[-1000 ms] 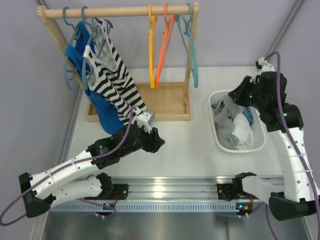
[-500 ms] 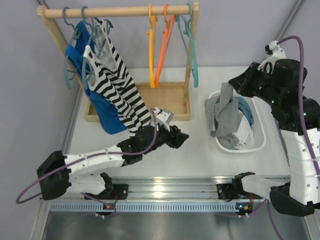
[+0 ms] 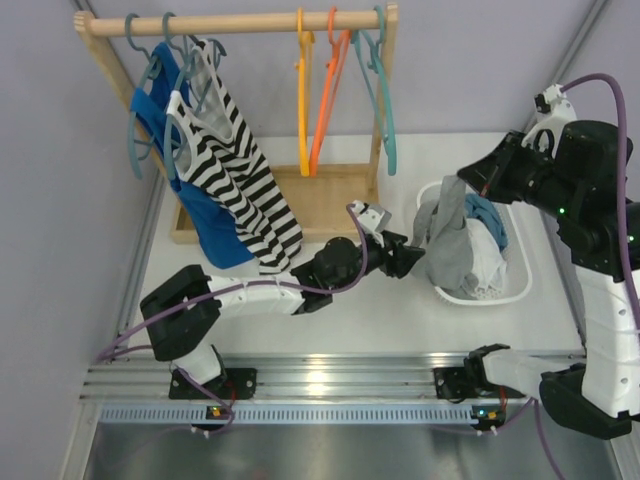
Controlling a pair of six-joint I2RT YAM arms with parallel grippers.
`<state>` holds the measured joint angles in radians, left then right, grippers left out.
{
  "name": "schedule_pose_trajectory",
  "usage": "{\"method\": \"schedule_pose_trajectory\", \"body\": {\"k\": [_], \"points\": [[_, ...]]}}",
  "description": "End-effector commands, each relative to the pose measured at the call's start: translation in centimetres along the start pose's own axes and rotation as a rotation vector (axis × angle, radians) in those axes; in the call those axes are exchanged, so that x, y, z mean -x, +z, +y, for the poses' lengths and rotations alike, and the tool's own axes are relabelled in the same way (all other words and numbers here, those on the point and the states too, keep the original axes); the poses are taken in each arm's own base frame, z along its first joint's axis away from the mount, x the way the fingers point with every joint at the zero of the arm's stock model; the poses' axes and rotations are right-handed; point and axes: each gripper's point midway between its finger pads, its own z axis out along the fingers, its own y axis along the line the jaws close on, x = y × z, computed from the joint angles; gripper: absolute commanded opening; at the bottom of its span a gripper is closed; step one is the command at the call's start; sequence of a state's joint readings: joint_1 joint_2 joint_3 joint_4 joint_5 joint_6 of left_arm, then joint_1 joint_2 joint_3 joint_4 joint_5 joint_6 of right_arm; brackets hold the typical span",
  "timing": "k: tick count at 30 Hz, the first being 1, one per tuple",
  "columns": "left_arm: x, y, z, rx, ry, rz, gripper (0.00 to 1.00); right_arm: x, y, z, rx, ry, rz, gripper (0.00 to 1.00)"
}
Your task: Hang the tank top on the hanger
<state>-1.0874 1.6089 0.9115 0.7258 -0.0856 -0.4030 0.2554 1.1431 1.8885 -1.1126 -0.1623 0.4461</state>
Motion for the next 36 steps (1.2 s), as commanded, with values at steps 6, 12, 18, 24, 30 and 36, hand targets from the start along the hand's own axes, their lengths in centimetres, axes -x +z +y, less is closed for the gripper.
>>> {"method": "schedule_pose_trajectory", "body": {"k": [6,12,18,24,30,36], "points": [[3.6,2.7,-0.3,0.017,0.081,-0.116,0.61,0.4,-2.4,2.0,0.082,-0.018,-0.024,0.0],[3.9,3.7,0.6,0.071,0.127,-0.117,0.6,0.4,-2.8,2.2,0.093,-0.02,-0.027,0.0],[3.4,3.8,0.7,0.068,0.147,-0.101,0.59,0.3,-2.8,2.2,0.098,-0.023,-0.023,0.0],[3.3,4.1,0.7,0.066,0.166,-0.09,0.27,0.4,-2.9,2.4,0.108,-0.023,-0.027,0.0],[5.2,1.7,0.4,0.086,0.167,-0.089,0.0,0.5,-2.8,2.4,0.106,-0.028,-0.033,0.0],[11.2,-3.8,-1.7,0.063,0.216,-0.152,0.0,1.5,-2.6,3.0,0.128,-0.042,-0.059,0.0]]}}
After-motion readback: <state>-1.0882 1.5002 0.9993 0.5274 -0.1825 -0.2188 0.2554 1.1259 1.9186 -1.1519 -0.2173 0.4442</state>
